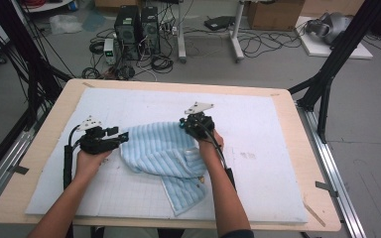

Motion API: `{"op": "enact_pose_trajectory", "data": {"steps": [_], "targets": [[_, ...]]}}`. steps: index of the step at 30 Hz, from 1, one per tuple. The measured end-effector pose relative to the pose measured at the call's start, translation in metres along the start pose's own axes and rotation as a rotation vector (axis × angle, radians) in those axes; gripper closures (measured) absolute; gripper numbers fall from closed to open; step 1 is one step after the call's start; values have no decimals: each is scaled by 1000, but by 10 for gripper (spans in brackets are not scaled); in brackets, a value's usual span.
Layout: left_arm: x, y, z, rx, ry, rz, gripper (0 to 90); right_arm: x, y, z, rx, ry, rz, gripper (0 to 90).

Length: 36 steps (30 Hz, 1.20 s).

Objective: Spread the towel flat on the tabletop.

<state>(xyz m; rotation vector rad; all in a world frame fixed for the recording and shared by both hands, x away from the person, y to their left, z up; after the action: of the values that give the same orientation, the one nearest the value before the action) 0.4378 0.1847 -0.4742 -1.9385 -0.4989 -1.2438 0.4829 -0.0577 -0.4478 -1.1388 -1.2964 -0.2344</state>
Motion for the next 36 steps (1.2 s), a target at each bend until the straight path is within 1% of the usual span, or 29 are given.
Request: {"op": "enact_pose_trajectory", "data": {"steps": [2,3,4,5,7,9,11,13,14,15,16,17,18,19,20,21,22,25,26,27,28,29,30,31,32,33,34,35,36], "targets": [[0,1,-1,-3,-1,-1,425,1,-5,-11,-60,-7,0,882],[0,1,-1,-2,2,0,425,-3,-4,-11,-50,-13,16,882],[0,1,-1,-3,1,1,425,-9,-1,-8,-21,-30,49,882],[-1,1,-1,-2,2,2,425,-15,1,0,31,-38,69,881],[-1,1,0,-2,1,2,426,-33,10,23,152,-82,146,878],[-1,1,0,-1,1,3,425,-37,12,28,169,-94,164,875],[0,0,-1,-1,1,0,425,-49,19,38,189,-142,218,866],[0,0,-1,-2,-1,0,425,-49,22,42,192,-139,210,839],[0,0,0,0,-2,1,425,-50,22,46,203,-126,214,736],[0,0,0,-2,-1,2,425,-50,22,49,233,-121,211,703],[0,0,0,-1,-2,1,425,-50,22,49,233,-121,211,703],[0,0,0,0,-5,-2,425,-45,17,46,258,-73,181,684],[0,0,0,0,-5,-2,426,-39,14,39,256,-24,141,679],[0,0,0,0,-3,0,426,-39,14,39,256,-24,141,679],[0,0,0,-1,-2,1,425,-33,12,32,242,17,106,680],[0,0,0,-2,-2,1,425,-27,9,22,212,55,63,687],[-1,1,0,-2,-1,2,425,-23,7,-1,106,78,49,697],[0,1,0,-2,-5,-1,425,-27,10,-19,30,119,75,680],[-1,1,0,-2,-4,0,425,-27,10,-19,30,119,75,680],[-1,1,1,0,-5,0,425,-35,17,-18,51,147,112,637],[-1,1,1,0,-5,0,425,-35,17,-18,51,147,112,637],[-1,1,1,0,-6,-2,425,-43,23,-13,72,141,158,611],[-1,0,1,0,-5,-1,425,-52,30,-2,123,127,207,589],[-1,0,1,1,-6,-2,425,-52,30,-2,123,127,207,589],[-1,0,1,-1,-7,0,425,-54,34,6,131,91,218,669],[-1,0,1,0,-6,0,425,-53,34,8,139,79,222,750],[-1,0,1,-1,-7,0,425,-53,34,8,139,79,222,750],[-1,1,1,-1,-9,2,425,-53,33,11,146,31,225,821],[-1,1,1,-1,-9,1,425,-53,33,11,140,1,232,852]]}}
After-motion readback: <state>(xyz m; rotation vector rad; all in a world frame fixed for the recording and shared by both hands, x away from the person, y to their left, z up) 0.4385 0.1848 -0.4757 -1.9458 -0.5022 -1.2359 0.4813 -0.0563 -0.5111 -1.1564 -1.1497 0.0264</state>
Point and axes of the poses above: each handheld gripper's, and its own axes: y roughly forward along the jaws, x roughly out of its top, z roughly to its left, the point moved 10 cm from there along y, roughly forward along the jaws, and after that the axes turned 4 degrees about -x, right-handed, at the moved point
